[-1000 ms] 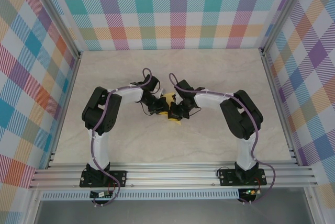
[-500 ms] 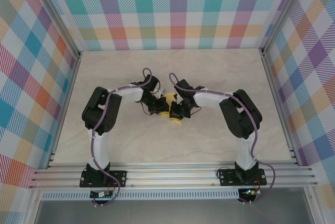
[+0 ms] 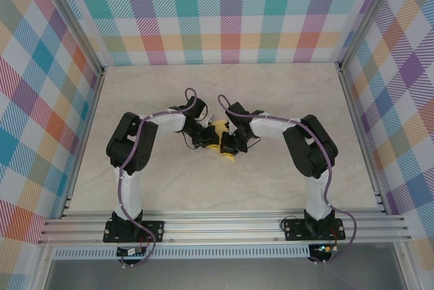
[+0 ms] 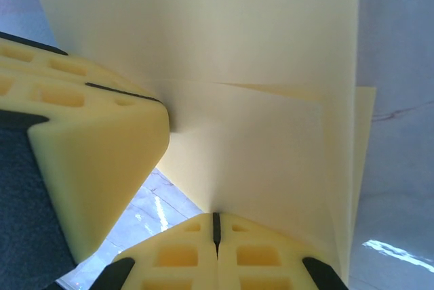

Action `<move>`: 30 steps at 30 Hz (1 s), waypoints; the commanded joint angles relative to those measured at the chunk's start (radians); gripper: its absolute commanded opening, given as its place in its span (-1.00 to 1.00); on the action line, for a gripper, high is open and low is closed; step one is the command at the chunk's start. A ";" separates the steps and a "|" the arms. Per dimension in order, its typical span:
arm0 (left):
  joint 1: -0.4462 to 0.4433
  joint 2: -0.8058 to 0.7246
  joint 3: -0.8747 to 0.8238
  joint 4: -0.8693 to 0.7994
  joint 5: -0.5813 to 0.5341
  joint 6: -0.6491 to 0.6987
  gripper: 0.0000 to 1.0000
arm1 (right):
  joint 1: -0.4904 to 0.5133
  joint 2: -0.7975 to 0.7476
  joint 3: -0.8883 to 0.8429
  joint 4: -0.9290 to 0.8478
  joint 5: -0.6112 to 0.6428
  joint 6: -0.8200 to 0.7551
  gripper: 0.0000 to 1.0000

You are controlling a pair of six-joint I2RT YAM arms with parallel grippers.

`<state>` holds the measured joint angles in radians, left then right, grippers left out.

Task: Fold a paper plane with a square sheet of paper (fold left side to right side)
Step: Third fold the triangle at the center of the table.

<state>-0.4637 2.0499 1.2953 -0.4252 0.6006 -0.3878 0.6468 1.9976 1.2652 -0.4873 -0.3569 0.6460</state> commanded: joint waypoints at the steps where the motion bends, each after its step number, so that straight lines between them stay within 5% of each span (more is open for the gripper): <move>1: -0.006 0.059 0.002 -0.047 -0.105 0.016 -0.82 | -0.001 -0.001 -0.076 -0.114 0.031 -0.017 -1.00; 30: -0.006 0.066 0.019 -0.065 -0.113 0.025 -0.83 | -0.082 -0.176 -0.350 -0.058 0.026 0.022 -1.00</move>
<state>-0.4709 2.0590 1.3140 -0.4500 0.6010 -0.3786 0.5846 1.8179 0.9817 -0.3511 -0.3943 0.6518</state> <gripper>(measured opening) 0.084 0.027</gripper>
